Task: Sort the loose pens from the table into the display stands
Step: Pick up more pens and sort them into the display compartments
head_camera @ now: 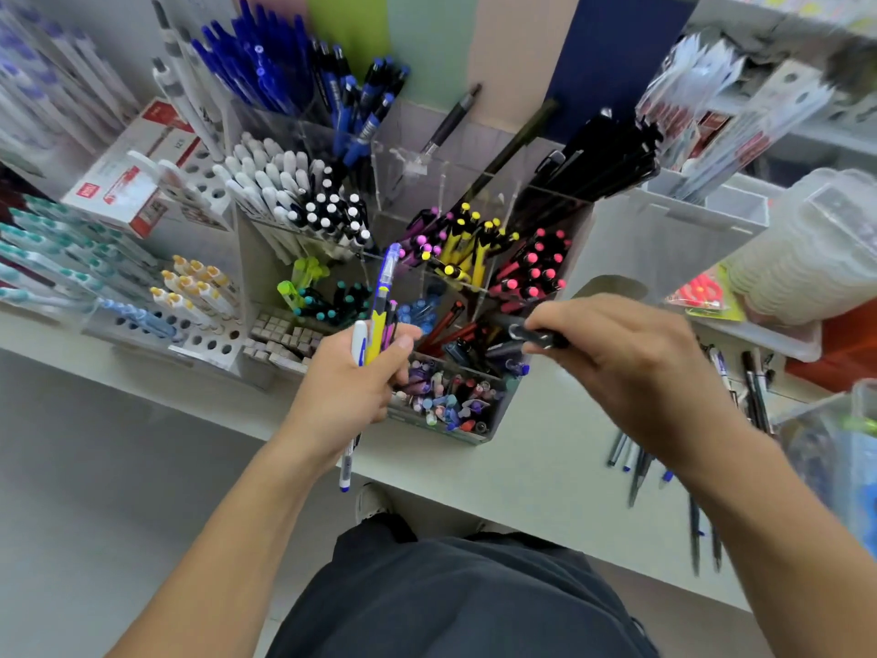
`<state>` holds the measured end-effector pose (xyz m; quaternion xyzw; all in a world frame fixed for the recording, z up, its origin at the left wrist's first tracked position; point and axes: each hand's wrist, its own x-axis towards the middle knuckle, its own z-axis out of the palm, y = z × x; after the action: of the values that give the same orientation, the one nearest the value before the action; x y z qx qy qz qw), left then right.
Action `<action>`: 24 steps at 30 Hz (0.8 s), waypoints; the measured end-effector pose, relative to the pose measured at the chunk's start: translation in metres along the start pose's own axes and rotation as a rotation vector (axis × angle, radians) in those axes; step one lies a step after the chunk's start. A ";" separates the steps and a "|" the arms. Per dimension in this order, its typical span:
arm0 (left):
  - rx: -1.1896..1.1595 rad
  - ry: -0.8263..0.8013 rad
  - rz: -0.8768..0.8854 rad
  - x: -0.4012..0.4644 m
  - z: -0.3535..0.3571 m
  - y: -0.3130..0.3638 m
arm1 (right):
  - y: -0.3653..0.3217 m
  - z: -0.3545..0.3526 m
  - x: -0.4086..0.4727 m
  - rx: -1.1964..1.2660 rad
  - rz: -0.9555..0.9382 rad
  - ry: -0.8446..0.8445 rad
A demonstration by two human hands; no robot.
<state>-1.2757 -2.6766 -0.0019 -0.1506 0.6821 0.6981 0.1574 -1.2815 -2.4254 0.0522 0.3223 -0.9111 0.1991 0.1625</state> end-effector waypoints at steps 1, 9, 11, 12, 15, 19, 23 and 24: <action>0.030 0.031 0.012 0.001 0.004 -0.004 | 0.001 0.008 -0.003 0.000 -0.003 -0.043; 0.256 0.196 0.155 0.005 0.039 -0.025 | -0.003 0.020 -0.032 0.058 0.126 -0.005; 0.283 0.157 0.147 0.007 0.040 -0.029 | -0.006 0.016 -0.039 0.051 0.156 0.029; 0.289 0.128 0.144 0.009 0.040 -0.031 | -0.008 0.014 -0.040 0.043 0.173 0.039; 0.272 0.012 0.083 0.014 0.039 -0.037 | -0.010 0.011 -0.038 0.019 0.248 0.066; 0.180 -0.018 0.017 0.017 0.044 -0.042 | -0.001 0.017 -0.016 0.058 0.338 0.011; 0.070 -0.014 0.005 0.015 0.050 -0.039 | 0.004 0.034 0.009 0.055 0.265 -0.094; 0.059 -0.010 0.012 0.015 0.050 -0.039 | 0.004 0.036 0.012 0.050 0.242 -0.126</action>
<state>-1.2727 -2.6261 -0.0423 -0.1380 0.7026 0.6792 0.1609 -1.2987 -2.4461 0.0246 0.2260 -0.9464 0.2192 0.0718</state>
